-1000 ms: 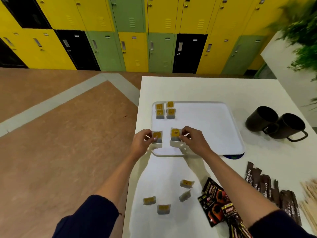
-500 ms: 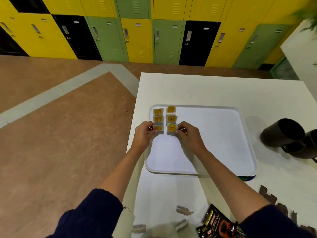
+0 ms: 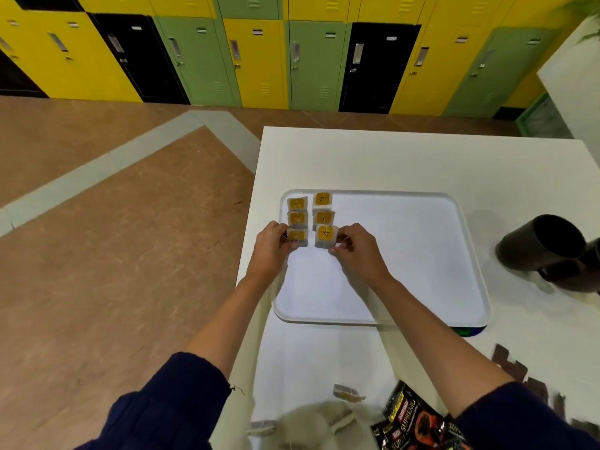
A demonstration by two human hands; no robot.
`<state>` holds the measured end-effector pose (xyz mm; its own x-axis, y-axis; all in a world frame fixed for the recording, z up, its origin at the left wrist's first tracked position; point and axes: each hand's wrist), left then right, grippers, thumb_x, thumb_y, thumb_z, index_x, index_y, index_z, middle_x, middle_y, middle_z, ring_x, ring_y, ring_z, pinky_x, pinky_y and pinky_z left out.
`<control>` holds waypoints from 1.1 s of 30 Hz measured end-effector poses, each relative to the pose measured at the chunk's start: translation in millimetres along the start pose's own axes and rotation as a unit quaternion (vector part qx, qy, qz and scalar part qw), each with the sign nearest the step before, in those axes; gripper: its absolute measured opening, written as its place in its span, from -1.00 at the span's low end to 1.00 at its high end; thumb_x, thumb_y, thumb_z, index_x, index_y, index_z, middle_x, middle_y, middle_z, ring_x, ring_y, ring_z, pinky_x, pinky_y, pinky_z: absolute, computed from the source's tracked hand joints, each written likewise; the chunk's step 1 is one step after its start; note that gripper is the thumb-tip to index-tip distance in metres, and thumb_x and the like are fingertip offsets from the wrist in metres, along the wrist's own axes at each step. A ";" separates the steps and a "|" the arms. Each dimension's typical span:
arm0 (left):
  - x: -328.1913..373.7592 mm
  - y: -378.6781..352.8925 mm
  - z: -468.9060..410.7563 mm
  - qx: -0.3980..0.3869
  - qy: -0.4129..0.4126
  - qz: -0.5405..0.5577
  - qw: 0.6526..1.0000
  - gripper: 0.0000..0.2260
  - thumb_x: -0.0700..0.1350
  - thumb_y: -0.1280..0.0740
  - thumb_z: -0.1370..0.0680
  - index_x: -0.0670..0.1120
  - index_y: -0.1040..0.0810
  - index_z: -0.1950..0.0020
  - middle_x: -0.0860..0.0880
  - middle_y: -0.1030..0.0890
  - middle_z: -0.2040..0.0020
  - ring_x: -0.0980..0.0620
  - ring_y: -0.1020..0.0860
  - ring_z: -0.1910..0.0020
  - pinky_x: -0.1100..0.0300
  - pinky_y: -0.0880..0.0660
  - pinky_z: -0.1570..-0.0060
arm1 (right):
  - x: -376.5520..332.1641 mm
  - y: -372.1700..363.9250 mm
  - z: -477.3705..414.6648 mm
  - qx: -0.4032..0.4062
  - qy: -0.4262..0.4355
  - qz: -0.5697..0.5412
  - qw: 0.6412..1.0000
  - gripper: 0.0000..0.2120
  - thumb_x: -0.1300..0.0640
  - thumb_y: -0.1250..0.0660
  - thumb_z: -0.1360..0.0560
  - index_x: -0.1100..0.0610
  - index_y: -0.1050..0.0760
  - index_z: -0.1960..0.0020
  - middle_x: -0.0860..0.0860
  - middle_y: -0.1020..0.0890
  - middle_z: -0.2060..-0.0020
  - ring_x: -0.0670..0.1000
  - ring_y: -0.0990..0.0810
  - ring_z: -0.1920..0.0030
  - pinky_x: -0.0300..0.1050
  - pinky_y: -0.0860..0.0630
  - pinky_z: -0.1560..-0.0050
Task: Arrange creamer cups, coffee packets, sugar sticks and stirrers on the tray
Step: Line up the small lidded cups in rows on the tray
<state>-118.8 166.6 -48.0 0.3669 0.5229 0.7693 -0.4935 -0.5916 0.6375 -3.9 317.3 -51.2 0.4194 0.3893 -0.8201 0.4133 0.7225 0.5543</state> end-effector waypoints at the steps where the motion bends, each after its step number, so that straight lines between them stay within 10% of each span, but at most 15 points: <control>1: 0.7 0.4 -0.3 -0.001 0.001 -0.004 1.000 -0.90 -0.27 -0.40 -0.46 -0.27 -0.57 0.07 -0.08 -0.47 0.15 -0.01 -0.47 0.18 0.30 -0.35 0.23 | 0.2 -0.9 -0.8 0.003 0.002 0.007 1.000 -0.80 0.32 -0.42 -0.42 0.26 -0.54 -0.04 0.16 -0.54 0.03 -0.04 -0.49 0.20 -0.50 -0.41 0.22; 19: -3.1 24.1 50.1 0.038 -0.007 0.041 0.998 -0.70 -0.22 -0.41 -0.47 -0.23 -0.47 -0.17 -0.12 -0.52 -0.02 0.03 -0.52 0.11 0.46 -0.43 0.25 | -5.7 4.5 49.8 0.054 -0.027 -0.051 0.997 -0.71 0.33 -0.43 -0.40 0.19 -0.50 -0.09 0.09 -0.51 0.04 -0.05 -0.48 0.22 -0.49 -0.44 0.23; 33: -11.0 81.8 178.6 -0.228 -0.026 0.042 0.972 -0.84 -0.05 -0.39 -0.49 -0.12 -0.64 0.04 0.09 -0.65 0.18 0.30 -0.58 0.23 0.51 -0.43 0.23 | -51.9 -5.0 193.2 -0.112 -0.016 -0.051 0.992 -0.82 0.02 -0.37 -0.50 0.15 -0.59 0.07 0.03 -0.66 0.20 -0.05 -0.64 0.22 -0.16 -0.58 0.13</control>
<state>-22.3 2.9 3.0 0.3432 0.4453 0.8270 -0.8176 -0.2917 0.4964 128.5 183.2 16.0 0.4110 0.2912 -0.8639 0.2668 0.8677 0.4194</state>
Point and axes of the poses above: each hand's wrist, its own z-axis away from the middle knuckle, its own y-axis out of the back of the hand, x = y × z
